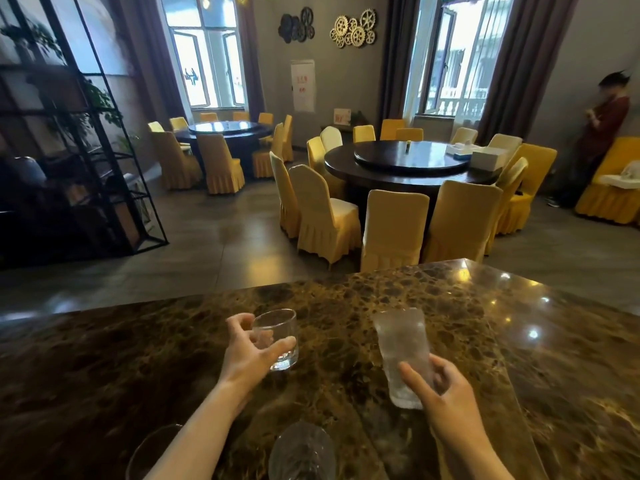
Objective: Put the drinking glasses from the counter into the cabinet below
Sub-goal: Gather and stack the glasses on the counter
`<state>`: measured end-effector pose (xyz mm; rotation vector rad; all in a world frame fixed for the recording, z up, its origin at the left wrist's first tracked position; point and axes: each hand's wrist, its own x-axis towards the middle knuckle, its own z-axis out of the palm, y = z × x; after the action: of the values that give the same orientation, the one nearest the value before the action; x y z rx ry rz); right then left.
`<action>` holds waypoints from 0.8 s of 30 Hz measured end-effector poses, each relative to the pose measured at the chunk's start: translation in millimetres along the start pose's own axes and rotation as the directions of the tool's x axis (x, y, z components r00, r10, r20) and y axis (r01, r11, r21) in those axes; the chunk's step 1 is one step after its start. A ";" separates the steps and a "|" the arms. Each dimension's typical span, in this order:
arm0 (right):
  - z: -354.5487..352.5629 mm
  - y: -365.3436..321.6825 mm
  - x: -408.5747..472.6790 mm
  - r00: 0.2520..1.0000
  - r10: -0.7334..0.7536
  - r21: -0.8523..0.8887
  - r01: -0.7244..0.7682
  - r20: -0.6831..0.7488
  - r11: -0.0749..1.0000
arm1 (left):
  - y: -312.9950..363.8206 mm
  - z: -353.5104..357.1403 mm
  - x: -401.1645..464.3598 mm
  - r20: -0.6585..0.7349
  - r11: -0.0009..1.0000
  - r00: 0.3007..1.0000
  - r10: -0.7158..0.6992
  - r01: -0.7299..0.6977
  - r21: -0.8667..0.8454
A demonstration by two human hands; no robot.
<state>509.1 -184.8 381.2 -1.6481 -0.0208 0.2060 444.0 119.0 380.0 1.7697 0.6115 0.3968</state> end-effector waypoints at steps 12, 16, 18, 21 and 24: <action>6.0 64.8 -21.6 0.954 -0.194 -0.311 0.260 0.227 0.914 | -17.3 32.1 1.6 0.190 0.813 0.973 0.134 -0.217 0.540; 6.3 71.5 -23.5 0.953 -0.191 -0.353 0.267 0.235 0.897 | -21.7 32.9 -0.9 0.192 0.791 0.972 0.137 -0.223 0.569; 7.5 70.5 -24.5 0.955 -0.182 -0.354 0.259 0.235 0.899 | -24.4 32.1 -2.3 0.191 0.795 0.974 0.124 -0.213 0.569; 6.1 51.6 -31.1 0.960 -0.141 -0.349 0.222 0.244 0.911 | -23.8 33.0 -3.9 0.195 0.817 0.976 0.095 -0.188 0.545; 0.3 21.7 -41.5 0.970 -0.120 -0.367 0.194 0.213 0.910 | -16.4 26.0 -9.5 0.246 0.804 0.967 0.065 -0.196 0.561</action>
<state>465.8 -192.1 364.7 -2.0044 -0.3574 0.2428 447.6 96.4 357.4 2.4209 0.4809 0.1009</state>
